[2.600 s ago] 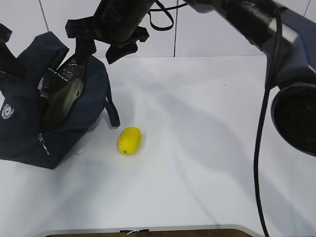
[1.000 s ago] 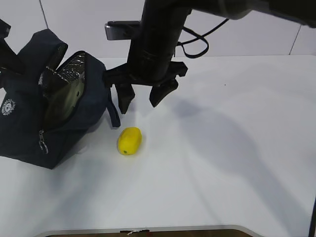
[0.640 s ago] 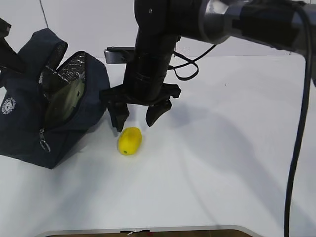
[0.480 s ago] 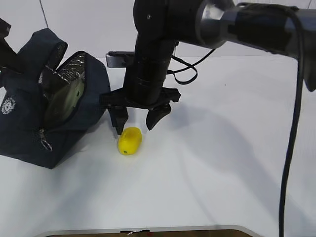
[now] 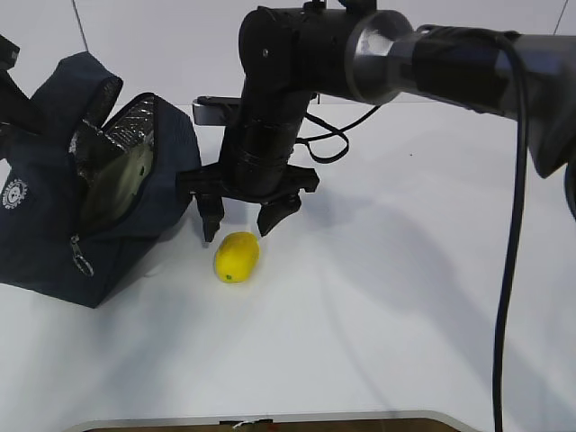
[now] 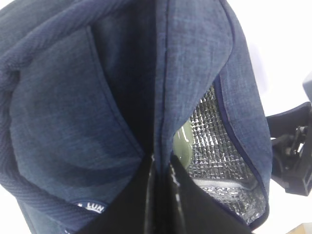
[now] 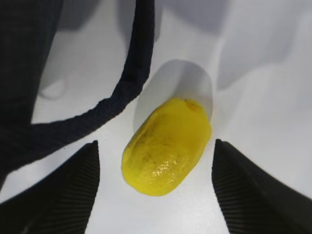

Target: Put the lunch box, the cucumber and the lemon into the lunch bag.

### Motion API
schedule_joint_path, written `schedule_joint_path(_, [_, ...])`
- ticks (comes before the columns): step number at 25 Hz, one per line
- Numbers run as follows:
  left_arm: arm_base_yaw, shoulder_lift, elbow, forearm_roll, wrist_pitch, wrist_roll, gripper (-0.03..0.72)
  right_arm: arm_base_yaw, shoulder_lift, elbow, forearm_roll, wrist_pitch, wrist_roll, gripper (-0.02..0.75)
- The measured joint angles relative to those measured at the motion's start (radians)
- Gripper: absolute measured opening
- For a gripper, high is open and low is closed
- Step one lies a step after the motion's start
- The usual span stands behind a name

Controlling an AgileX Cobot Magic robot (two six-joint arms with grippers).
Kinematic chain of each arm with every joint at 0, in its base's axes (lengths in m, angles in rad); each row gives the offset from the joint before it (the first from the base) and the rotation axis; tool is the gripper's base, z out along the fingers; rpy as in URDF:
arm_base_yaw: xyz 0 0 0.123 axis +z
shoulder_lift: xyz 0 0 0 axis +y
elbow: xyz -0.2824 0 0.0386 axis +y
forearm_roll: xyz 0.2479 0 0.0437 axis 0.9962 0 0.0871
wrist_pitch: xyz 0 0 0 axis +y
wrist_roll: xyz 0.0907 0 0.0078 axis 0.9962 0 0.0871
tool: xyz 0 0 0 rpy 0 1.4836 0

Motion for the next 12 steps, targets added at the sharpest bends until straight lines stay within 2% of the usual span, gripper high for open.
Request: schedule_joint_path(12, [0.000,0.000,0.000,0.002,-0.001,0.000,-0.010,0.005,0.032,0.000,-0.006,-0.023,0.034,0.566])
